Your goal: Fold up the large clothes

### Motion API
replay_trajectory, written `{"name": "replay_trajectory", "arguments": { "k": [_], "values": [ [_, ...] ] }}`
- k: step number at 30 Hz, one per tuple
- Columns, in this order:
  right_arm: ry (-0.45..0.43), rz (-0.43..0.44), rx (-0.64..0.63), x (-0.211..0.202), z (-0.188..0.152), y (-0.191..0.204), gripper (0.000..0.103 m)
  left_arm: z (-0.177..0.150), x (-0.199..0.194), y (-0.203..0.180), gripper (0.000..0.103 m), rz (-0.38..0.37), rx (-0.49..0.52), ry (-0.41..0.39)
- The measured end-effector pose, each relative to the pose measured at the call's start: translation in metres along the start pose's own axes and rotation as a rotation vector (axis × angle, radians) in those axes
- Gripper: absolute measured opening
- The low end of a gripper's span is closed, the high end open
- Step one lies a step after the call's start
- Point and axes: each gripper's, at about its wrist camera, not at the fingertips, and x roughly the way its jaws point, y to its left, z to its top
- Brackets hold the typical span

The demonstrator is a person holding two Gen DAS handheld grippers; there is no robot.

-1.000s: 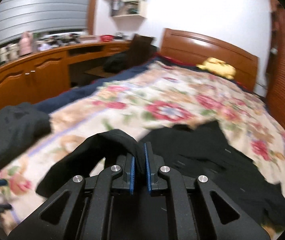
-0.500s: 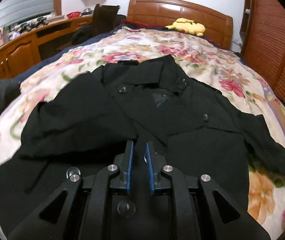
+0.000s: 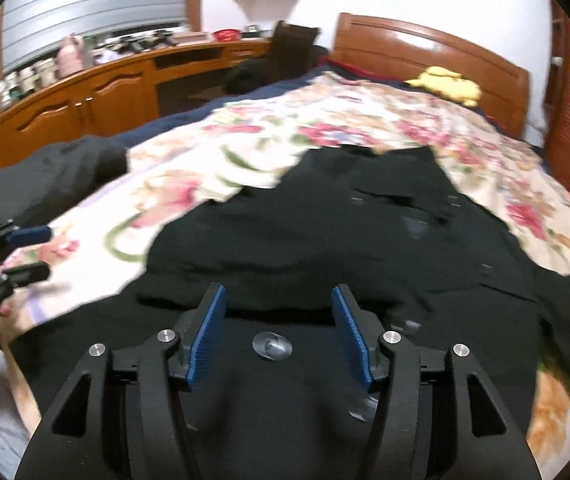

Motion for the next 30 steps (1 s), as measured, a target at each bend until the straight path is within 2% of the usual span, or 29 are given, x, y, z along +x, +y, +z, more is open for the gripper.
{"name": "replay_trajectory", "arguments": {
  "k": [6, 11, 14, 17, 23, 25, 27, 30],
  "values": [
    [0.069, 0.094, -0.059, 0.045, 0.008, 0.050, 0.056, -0.003, -0.003, 0.008, 0.056, 0.016, -0.001, -0.001],
    [0.144, 0.153, -0.103, 0.074, 0.006, 0.075, 0.056, -0.005, -0.005, 0.017, 0.056, 0.022, -0.012, 0.002],
    [0.186, 0.166, -0.136, 0.085, 0.002, 0.083, 0.056, -0.006, -0.006, 0.022, 0.056, 0.025, -0.018, 0.001],
    [0.224, 0.130, -0.160, 0.096, -0.001, 0.082, 0.056, -0.006, -0.008, 0.025, 0.056, 0.025, -0.024, 0.000],
    [0.256, 0.093, -0.180, 0.108, -0.002, 0.076, 0.041, -0.006, -0.007, 0.026, 0.056, 0.022, -0.027, 0.003],
    [0.243, 0.066, -0.188, 0.104, -0.001, 0.077, 0.021, -0.007, -0.007, 0.025, 0.056, 0.019, -0.027, 0.002],
    [0.210, 0.060, -0.174, 0.097, 0.001, 0.072, 0.018, -0.006, -0.007, 0.025, 0.056, 0.019, -0.025, 0.002],
    [0.112, 0.050, -0.136, 0.074, 0.006, 0.062, 0.013, -0.006, -0.006, 0.022, 0.056, 0.018, -0.019, -0.001]
  ]
}}
